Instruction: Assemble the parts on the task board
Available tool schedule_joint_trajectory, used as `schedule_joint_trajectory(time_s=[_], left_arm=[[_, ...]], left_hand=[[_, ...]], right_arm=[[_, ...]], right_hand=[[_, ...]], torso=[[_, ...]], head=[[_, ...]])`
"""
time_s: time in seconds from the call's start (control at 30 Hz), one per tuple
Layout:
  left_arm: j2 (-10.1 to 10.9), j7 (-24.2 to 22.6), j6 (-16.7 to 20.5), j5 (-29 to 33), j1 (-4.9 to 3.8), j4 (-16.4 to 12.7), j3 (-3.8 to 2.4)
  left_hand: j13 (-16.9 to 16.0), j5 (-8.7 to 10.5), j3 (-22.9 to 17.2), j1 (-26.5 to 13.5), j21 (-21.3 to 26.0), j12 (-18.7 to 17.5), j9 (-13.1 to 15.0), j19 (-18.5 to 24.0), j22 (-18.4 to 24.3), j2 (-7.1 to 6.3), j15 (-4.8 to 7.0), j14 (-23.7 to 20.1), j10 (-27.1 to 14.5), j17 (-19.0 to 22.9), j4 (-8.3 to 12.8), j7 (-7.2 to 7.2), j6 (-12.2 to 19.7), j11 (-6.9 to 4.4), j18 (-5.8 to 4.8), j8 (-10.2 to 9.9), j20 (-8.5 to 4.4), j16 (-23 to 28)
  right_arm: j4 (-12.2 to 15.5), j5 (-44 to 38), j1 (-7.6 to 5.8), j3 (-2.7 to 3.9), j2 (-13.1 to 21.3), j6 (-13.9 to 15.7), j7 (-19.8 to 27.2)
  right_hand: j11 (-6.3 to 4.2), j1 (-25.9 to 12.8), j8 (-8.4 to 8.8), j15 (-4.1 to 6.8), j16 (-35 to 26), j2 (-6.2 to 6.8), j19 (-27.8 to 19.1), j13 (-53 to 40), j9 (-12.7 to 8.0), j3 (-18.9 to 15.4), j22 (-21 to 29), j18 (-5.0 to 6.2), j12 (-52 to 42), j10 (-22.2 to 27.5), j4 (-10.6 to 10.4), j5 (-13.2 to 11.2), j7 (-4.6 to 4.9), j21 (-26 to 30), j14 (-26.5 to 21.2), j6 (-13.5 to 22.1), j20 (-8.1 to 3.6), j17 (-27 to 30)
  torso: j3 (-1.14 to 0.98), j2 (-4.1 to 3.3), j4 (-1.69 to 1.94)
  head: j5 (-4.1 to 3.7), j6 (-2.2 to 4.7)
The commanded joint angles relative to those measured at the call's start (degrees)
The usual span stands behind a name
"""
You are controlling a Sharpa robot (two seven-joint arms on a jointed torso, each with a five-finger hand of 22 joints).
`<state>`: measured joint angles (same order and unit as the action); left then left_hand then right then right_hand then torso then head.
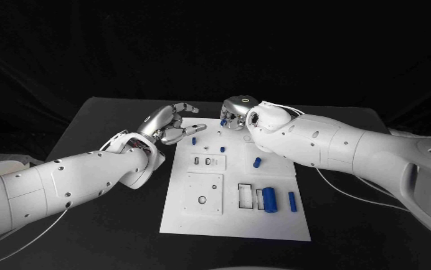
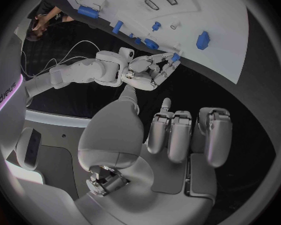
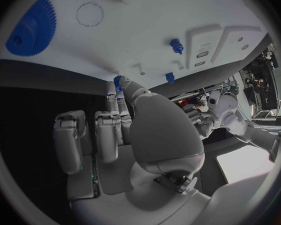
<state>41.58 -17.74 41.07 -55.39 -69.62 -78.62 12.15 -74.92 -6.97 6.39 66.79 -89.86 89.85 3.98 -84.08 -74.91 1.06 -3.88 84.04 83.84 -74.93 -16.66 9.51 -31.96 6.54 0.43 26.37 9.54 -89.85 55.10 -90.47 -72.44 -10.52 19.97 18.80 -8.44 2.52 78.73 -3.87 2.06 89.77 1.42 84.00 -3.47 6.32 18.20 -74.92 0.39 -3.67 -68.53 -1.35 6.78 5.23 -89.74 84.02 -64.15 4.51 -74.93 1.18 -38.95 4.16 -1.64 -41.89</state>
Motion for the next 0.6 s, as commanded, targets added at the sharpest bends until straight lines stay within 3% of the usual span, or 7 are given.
schedule_joint_trajectory(time_s=[0.03,0.6], left_arm=[[0.0,-0.4,0.4,-0.2,-0.15,-0.2,-0.06],[0.1,-0.2,0.5,-0.2,-0.16,-0.1,-0.06]], left_hand=[[-15.1,0.05,0.3,0.1,-0.1,0.1,0.0,-5.9,-15.1,0.63,-0.25,6.0,6.2,-15.1,0.0,1.14,-0.3,0.41,-0.43,-0.2,0.51,-0.1],[-15.1,0.05,0.4,0.2,-0.1,0.1,0.0,-5.9,-15.1,0.72,-0.27,6.0,6.2,-15.1,0.0,1.18,-0.5,0.44,-0.43,-0.3,0.55,-0.1]], right_arm=[[-0.3,-0.8,0.05,-0.03,-0.3,-1.1,-0.4],[-1.2,-0.8,0.08,-0.03,-1.0,-1.7,-0.6]], right_hand=[[0.1,-0.1,-0.05,-0.16,0.2,0.42,6.0,0.1,0.0,0.4,-15.1,-0.39,0.3,0.4,0.1,0.2,0.04,-0.3,6.0,0.5,0.09,-15.1],[0.18,-0.4,0.25,-0.23,0.2,0.58,6.0,0.1,-0.2,0.7,-15.1,-0.39,0.3,1.1,-0.2,-0.2,0.07,-0.3,6.0,1.1,0.15,-15.1]], torso=[[-0.01,-0.06,-0.02],[0.08,-0.02,0.05]], head=[[0.15,0.07],[0.22,-0.08]])
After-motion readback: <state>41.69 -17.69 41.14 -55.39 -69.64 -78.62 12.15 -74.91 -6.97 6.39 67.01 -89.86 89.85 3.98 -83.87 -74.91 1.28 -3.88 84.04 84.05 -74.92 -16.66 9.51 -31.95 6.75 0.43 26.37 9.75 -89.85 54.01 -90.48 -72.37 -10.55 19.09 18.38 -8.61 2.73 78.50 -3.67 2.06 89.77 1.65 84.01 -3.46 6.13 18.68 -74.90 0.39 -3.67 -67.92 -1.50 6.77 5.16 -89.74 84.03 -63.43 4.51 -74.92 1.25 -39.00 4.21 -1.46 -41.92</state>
